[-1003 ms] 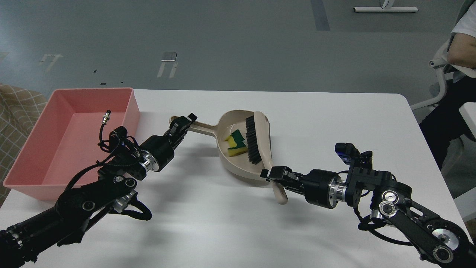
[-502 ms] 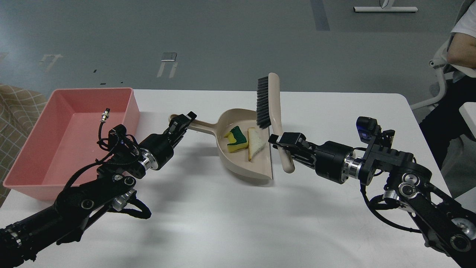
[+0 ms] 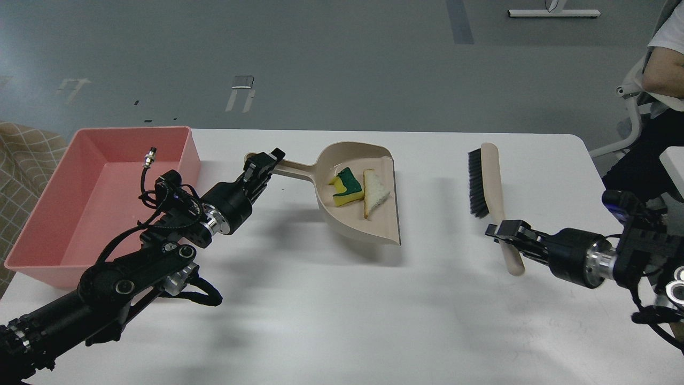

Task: Sweep and dump garbage into bin
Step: 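Set the brush down and withdraw the right gripper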

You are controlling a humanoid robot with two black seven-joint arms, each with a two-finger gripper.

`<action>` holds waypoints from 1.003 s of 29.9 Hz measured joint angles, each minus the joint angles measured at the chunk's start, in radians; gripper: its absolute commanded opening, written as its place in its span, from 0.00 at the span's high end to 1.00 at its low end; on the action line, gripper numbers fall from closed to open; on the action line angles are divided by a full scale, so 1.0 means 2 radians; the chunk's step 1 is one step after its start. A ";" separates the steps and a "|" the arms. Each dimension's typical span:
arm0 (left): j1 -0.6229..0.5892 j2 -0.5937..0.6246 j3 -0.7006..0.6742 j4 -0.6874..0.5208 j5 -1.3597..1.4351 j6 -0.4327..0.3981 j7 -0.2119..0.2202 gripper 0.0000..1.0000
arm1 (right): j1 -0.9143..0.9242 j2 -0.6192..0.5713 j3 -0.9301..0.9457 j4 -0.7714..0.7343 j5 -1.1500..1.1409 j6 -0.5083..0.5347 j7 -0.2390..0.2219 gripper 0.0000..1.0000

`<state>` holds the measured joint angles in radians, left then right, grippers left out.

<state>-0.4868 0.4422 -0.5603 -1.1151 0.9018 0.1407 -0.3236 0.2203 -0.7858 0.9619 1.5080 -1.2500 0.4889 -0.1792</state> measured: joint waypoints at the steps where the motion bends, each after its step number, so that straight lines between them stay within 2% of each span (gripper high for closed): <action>1: 0.000 0.000 -0.001 -0.001 0.000 0.000 0.000 1.00 | -0.007 -0.014 -0.001 0.001 0.000 0.000 0.000 1.00; 5: -0.001 -0.002 -0.002 -0.001 0.000 0.000 0.000 1.00 | -0.032 -0.059 -0.002 0.003 -0.001 0.000 0.000 1.00; 9: -0.003 -0.002 -0.002 -0.001 0.000 0.000 0.001 1.00 | -0.043 -0.077 -0.007 0.004 -0.003 0.000 0.000 1.00; 12: -0.004 -0.001 -0.002 -0.001 0.000 0.000 0.001 1.00 | -0.041 -0.079 -0.019 0.004 -0.008 0.000 0.000 0.91; 16: -0.004 0.002 -0.002 -0.001 0.000 0.000 0.001 1.00 | -0.038 -0.079 -0.025 0.003 -0.015 0.000 -0.001 0.72; 22: -0.004 0.004 -0.003 -0.001 -0.001 0.000 0.001 1.00 | -0.026 -0.077 -0.026 0.002 -0.016 0.000 -0.002 0.57; 24: -0.004 0.004 -0.003 -0.001 -0.001 0.000 0.001 1.00 | -0.018 -0.077 -0.026 0.002 -0.016 0.000 -0.002 0.47; 29: -0.007 0.003 -0.003 -0.001 -0.001 0.000 0.001 1.00 | -0.006 -0.077 -0.026 0.003 -0.014 0.000 -0.002 0.41; 30: -0.008 0.003 -0.003 -0.001 -0.001 0.000 0.001 1.00 | -0.005 -0.077 -0.026 0.003 -0.014 0.000 -0.002 0.35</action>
<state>-0.5022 0.4482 -0.5661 -1.1167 0.9004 0.1415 -0.3207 0.2102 -0.9395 0.9103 1.5146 -1.2780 0.4888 -0.1827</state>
